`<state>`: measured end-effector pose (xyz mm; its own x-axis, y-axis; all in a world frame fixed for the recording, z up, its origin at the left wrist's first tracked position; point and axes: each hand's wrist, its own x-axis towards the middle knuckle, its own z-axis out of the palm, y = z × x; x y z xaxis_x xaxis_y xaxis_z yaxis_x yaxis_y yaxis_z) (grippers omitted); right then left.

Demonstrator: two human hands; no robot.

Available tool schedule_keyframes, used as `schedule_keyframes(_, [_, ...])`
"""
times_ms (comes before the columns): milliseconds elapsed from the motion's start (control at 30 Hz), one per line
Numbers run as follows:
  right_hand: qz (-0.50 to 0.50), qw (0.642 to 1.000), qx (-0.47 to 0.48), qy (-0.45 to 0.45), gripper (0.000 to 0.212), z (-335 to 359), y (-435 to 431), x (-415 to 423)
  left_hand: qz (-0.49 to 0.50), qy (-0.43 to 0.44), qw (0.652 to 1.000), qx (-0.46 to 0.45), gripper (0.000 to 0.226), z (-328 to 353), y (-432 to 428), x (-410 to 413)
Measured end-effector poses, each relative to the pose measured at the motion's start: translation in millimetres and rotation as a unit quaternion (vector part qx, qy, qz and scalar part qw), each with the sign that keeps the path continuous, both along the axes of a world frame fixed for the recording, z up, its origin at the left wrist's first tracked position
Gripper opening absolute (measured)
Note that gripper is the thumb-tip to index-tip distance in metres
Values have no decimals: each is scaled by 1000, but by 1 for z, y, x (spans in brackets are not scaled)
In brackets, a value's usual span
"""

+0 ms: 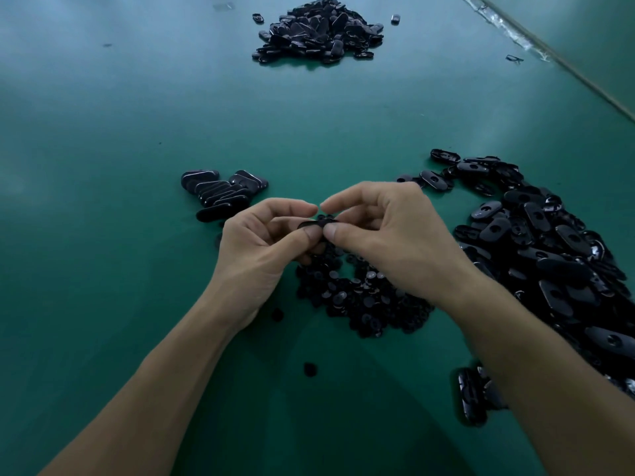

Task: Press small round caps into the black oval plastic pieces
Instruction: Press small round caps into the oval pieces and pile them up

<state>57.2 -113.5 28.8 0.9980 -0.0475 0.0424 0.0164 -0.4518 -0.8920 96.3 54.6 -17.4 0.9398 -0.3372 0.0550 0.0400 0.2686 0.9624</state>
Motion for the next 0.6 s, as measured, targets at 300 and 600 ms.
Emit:
schedule_keyframes(300, [12, 999, -34, 34, 11, 3, -7, 1, 4, -10, 1000, 22, 15, -2, -1, -1])
schedule_keyframes(600, [-33, 997, -65, 17, 11, 3, -1, -3, 23, -30, 997, 73, 19, -3, -6, -3])
